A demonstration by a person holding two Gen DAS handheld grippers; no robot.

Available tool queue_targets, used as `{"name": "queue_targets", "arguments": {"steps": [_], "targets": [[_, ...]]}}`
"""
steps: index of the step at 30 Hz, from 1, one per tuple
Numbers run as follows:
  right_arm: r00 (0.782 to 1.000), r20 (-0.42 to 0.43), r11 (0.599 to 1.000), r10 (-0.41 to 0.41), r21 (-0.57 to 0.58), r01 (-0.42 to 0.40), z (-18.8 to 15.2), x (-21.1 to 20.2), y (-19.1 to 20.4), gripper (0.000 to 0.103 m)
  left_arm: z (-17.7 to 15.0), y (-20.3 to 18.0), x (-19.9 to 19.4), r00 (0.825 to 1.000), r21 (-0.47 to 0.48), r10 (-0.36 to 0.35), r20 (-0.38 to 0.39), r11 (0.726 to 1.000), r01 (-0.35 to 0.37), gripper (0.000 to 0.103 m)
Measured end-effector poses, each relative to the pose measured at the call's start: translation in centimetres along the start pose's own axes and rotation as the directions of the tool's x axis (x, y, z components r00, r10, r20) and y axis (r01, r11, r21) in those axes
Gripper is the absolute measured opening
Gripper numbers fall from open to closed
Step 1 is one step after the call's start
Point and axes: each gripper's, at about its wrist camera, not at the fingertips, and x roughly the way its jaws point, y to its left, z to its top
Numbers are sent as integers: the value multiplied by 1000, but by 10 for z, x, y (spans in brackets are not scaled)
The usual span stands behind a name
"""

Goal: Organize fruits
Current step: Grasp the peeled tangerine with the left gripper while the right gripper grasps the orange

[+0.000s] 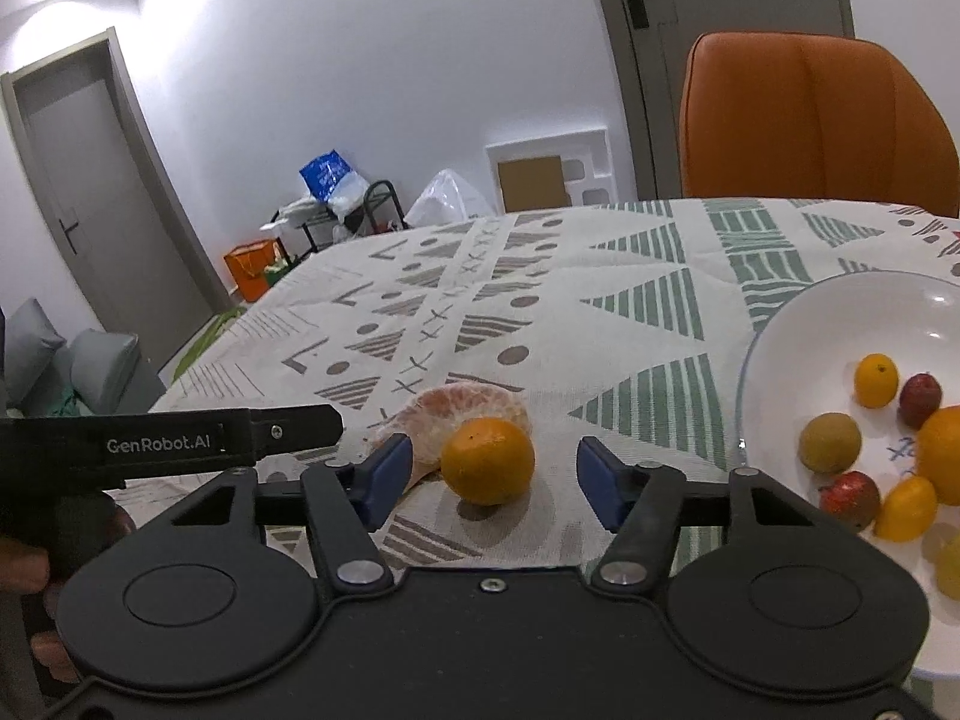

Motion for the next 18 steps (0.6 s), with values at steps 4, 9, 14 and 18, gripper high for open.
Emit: {"name": "queue_targets", "arguments": {"steps": [4,9,14,18], "targets": [[1000,-21,1000,5,-8,-5,-1,14,2,44,2,1,6,1000,2,-1,-12,1000,2,60],[1000,-22,1000,9,-11,-9,-3,14,1,35,3,-2,11,1000,3,-4,-20,1000,4,57],[1000,10,1000,-9,6,9,1,0,-7,35,3,-12,16,999,19,-21,-25,1000,22,57],[999,32,1000,-19,12,19,3,-12,-13,35,1,-23,21,999,41,-33,-33,999,34,57]]}}
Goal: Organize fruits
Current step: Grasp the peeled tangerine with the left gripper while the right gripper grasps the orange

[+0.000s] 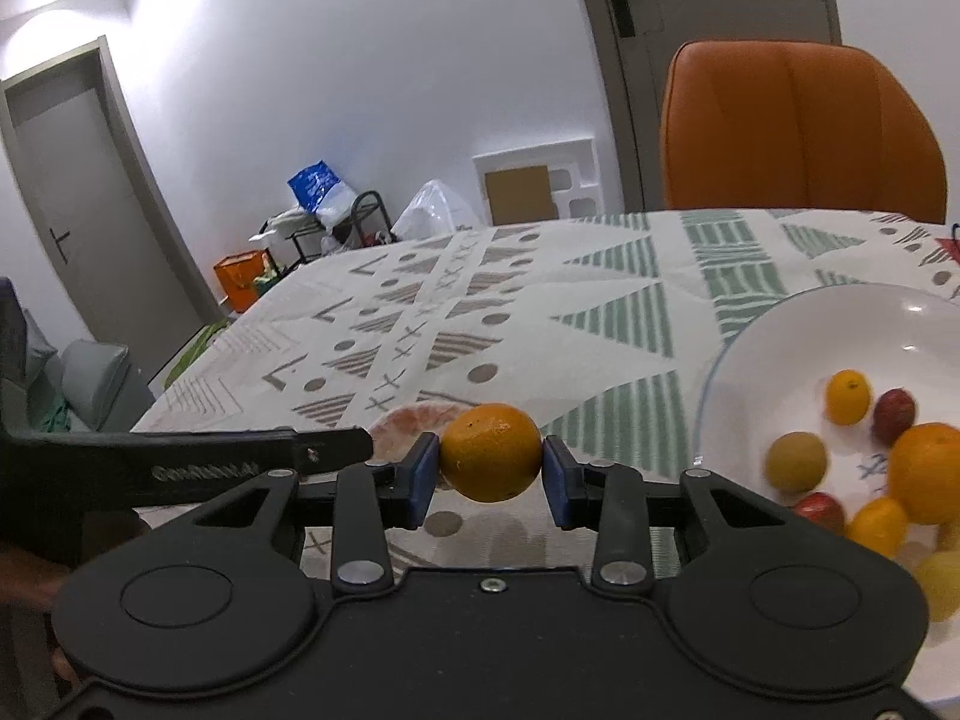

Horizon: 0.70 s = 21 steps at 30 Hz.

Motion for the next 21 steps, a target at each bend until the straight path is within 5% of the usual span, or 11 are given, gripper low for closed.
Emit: {"name": "queue_targets", "arguments": {"steps": [10,21], "targets": [[999,34,999,-20,31,19,1,-21,-18,35,-2,-28,12,1000,58,-23,-17,998,24,57],[996,78,996,-44,75,39,-8,-46,-37,35,-11,-46,27,999,159,49,8,986,-50,57]]}}
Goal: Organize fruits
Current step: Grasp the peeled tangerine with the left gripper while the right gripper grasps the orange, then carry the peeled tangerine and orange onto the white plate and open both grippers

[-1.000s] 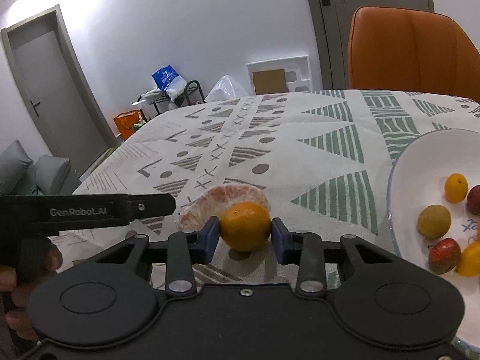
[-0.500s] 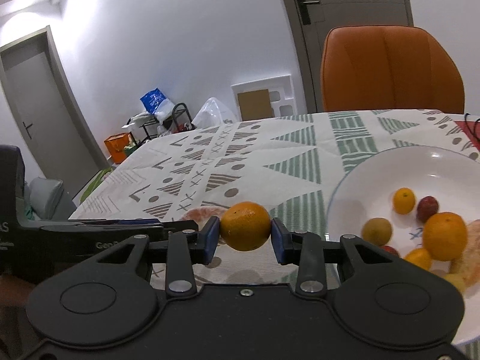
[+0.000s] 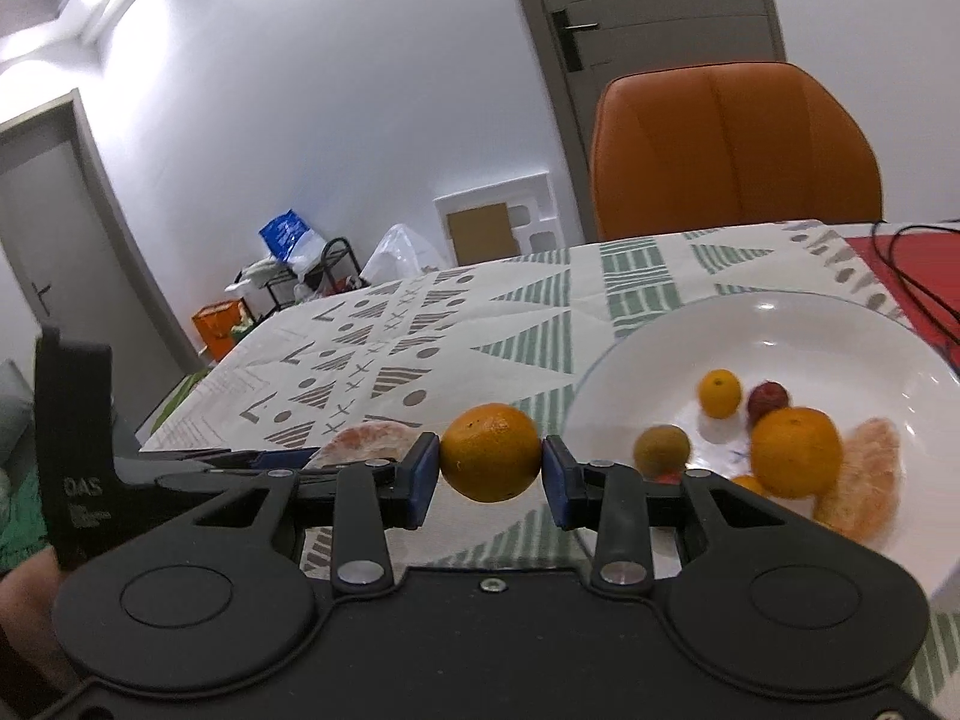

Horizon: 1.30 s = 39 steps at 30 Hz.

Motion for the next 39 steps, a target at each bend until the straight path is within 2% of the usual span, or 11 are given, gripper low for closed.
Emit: {"name": "queue_targets", "arguments": {"steps": [5,7,8,9,13,20,28,39], "targets": [[1000,4,1000,-6,28,6,-9,-8,-9,35,-2,-10,-1,999,49,36,-11,998,-36,55],[1000,8,999,-7,37,6,-11,-10,-12,35,-4,-14,-3,999,67,48,-6,997,-48,46],[1000,11,999,-7,41,6,-11,-11,-13,35,-5,-17,-3,999,76,43,-3,996,-43,37],[1000,14,999,-5,44,4,-12,-12,-14,35,-6,-18,-5,999,85,34,-2,996,-34,36],[1000,29,999,1,50,-2,-12,-18,-15,35,-7,-21,-7,999,69,40,-8,997,-40,34],[998,54,998,-14,68,11,-14,-29,-24,35,-3,-28,-22,1000,41,-4,19,999,3,34],[995,86,993,-56,105,46,-16,-46,-45,35,9,-52,-40,996,60,-52,71,997,48,34],[987,114,986,-117,136,101,-14,-62,-74,35,19,-85,-42,990,92,-109,93,991,101,34]]}}
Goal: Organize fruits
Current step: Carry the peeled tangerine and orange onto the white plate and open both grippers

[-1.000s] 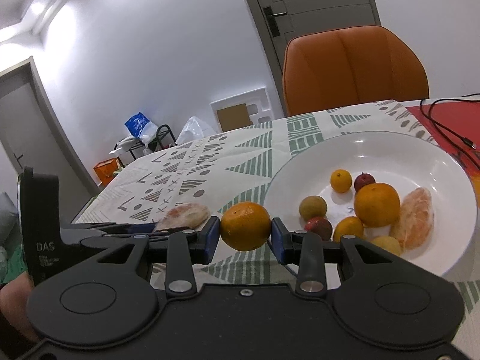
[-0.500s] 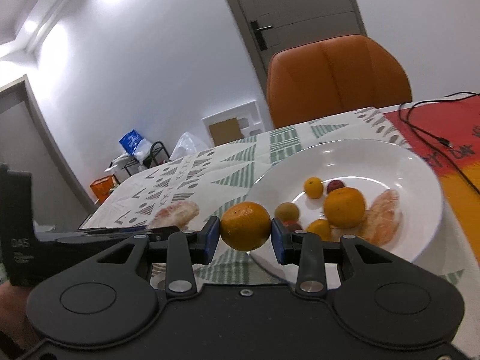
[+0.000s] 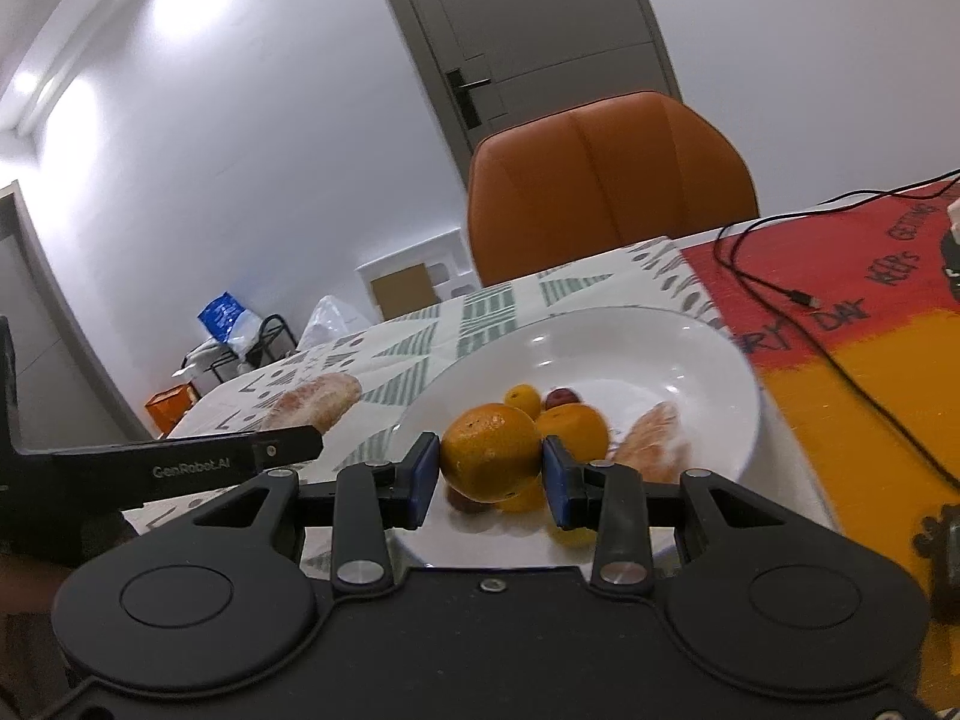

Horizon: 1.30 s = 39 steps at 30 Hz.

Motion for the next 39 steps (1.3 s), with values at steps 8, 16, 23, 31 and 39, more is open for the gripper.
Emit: {"name": "queue_targets", "arguments": {"steps": [8,16,23,31,39], "targets": [[999,16,999,-38,-6,38,7,3,-13,35,8,-17,12,1000,15,-18,-11,1000,19,34],[997,19,997,-71,11,71,13,13,-26,35,15,-28,28,999,10,-36,-20,999,36,34],[996,28,996,-90,21,89,19,22,-34,35,24,-35,43,998,11,-50,-27,999,51,35],[996,34,996,-84,11,84,20,21,-33,50,27,-36,48,997,-14,-75,-17,997,74,38],[997,18,997,-72,33,72,11,14,-28,54,21,-22,34,999,-43,-48,-19,998,47,51]]}}
